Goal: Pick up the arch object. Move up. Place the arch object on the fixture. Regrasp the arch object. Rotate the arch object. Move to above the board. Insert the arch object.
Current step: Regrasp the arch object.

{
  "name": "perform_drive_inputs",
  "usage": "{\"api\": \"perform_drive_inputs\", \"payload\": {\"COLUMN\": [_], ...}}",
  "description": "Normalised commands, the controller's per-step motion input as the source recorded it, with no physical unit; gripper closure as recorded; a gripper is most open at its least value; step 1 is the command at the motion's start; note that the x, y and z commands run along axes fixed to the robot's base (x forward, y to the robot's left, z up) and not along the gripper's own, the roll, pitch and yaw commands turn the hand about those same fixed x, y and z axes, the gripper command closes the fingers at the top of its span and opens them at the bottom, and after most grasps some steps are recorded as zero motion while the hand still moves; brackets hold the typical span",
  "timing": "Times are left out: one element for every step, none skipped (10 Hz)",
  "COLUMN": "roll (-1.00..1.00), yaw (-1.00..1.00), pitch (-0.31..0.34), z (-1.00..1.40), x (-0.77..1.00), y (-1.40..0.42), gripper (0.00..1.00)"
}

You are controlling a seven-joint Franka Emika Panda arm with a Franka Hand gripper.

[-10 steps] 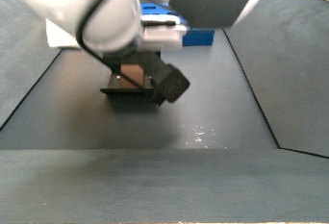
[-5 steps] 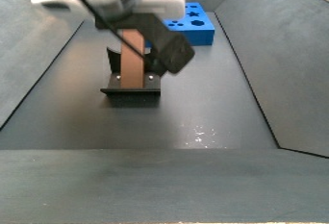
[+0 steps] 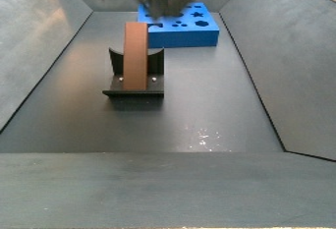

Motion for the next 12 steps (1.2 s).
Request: {"api": "perform_drive_inputs", "payload": {"roll": [1.0,1.0,1.0,1.0,1.0,1.0,1.0,1.0,1.0,1.0,1.0,1.0], "yaw": [0.02,0.02,0.02,0.02,0.02,0.02,0.02,0.02,0.02,0.02,0.02,0.02], "pitch": [0.04,0.036,0.033,0.03,0.028,0.024,0.021,0.015,0.014,0.01,0.007,0.006], "z": [0.74,0.44,0.21,0.06,0.06,0.05,0.02,0.01,0.01,0.01,0.01,0.01], "x": [-0.07,-0.06,-0.05,-0.02,-0.02,-0.04,-0.03,-0.02,-0.02,-0.01,-0.01,0.0], "y": [-0.96,-0.73,-0.55,-0.3,-0.17,-0.03,-0.04,-0.04,-0.03,-0.02,-0.02,-0.02], "gripper": [0.0,0.0,0.0,0.0,0.0,0.0,0.0,0.0,0.0,0.0,0.0,0.0]}}
